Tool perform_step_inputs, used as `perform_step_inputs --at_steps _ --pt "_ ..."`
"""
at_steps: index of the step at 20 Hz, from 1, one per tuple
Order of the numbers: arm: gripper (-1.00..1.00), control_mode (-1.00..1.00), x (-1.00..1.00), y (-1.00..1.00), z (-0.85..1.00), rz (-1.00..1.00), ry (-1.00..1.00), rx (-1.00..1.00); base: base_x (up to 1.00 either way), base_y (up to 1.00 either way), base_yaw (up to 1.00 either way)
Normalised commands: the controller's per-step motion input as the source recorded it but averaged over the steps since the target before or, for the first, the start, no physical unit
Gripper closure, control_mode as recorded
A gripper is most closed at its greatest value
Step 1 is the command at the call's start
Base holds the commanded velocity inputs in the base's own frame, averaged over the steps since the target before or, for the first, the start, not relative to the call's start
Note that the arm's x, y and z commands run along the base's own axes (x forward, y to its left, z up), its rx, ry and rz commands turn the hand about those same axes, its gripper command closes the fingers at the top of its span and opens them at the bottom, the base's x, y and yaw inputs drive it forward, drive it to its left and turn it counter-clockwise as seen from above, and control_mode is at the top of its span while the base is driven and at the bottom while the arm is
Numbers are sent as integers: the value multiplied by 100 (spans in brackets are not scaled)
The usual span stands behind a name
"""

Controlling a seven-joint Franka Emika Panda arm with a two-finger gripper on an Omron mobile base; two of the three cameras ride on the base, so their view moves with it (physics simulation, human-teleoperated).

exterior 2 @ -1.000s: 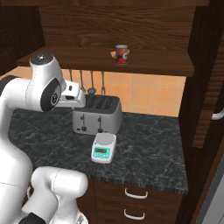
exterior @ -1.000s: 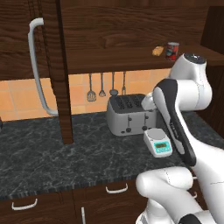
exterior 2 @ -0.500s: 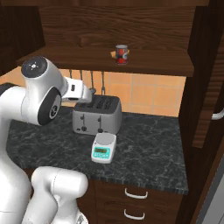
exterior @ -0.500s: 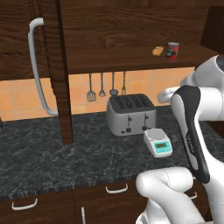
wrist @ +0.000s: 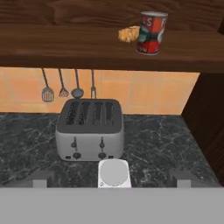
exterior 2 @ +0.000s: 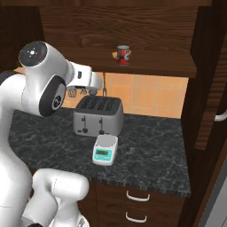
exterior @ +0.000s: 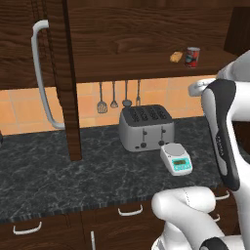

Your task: Pick the canned food and place it on the digital scale for weighing, and close the cabinet.

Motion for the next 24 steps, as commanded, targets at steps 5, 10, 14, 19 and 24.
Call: perform_step_inputs --at_steps 5,10,14,19,24 --pt "-100 -100 13 -26 33 -2 -22 4 0 0 0" --pt "-100 -100 36 -3 27 -1 -21 0 0 0 0" --pt "-100 -100 47 -3 18 0 0 0 0 0 0" --pt "-100 -100 55 -1 7 0 0 0 0 0 0" --pt "-100 -100 44 -19 2 0 0 0 0 0 0"
